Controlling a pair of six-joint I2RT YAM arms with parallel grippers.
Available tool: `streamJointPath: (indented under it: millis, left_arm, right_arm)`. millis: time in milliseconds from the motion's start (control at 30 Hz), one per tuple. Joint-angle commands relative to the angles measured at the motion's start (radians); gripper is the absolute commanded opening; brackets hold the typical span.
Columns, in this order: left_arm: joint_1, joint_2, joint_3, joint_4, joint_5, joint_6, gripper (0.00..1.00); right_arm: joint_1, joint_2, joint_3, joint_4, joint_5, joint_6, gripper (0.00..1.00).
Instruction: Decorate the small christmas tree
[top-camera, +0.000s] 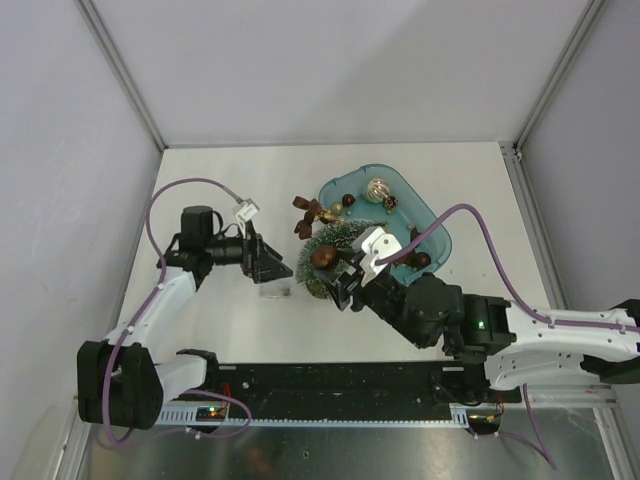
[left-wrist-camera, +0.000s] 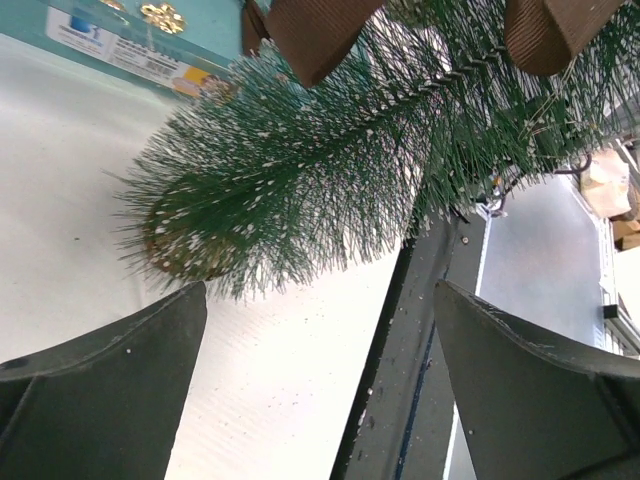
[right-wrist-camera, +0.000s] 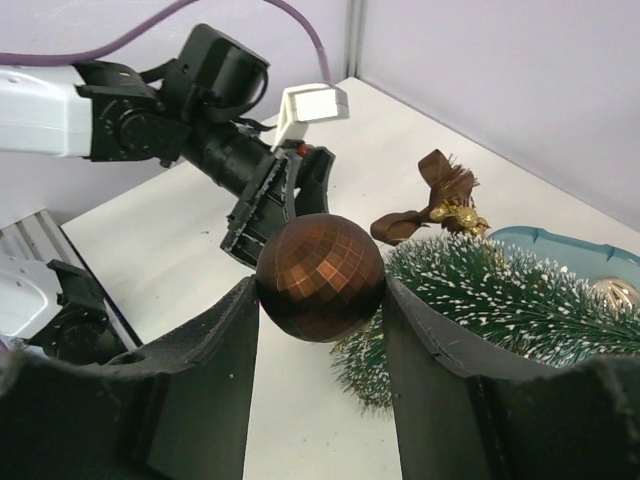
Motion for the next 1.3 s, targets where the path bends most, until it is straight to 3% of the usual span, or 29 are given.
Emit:
streamJointPath:
  millis: [0, 267, 567, 1267]
  left_arm:
    - [0.057, -0.035, 0.059, -0.053, 0.015, 0.058, 0.99]
    - [0.174, -0.055, 0.078, -0.062, 0.005, 0.073, 1.00]
    - [0.223, -0.056, 0.077, -0.063, -0.038, 0.085, 1.00]
    - [0.307, 0.003, 0.086, -0.069, -0.038, 0.098, 1.00]
  right_arm:
    - [-0.049, -0.010, 0.047, -0.006, -0.055, 0.011, 0.24]
    - [-0.095, 0.005, 0.056, -0.033, -0.093, 0.008, 0.23]
    - [-0.139, 0.025, 0.058, -0.007, -0.132, -0.023, 0.23]
    - [-0.104, 0.061, 0.118, -0.100, -0.001, -0.165, 0.22]
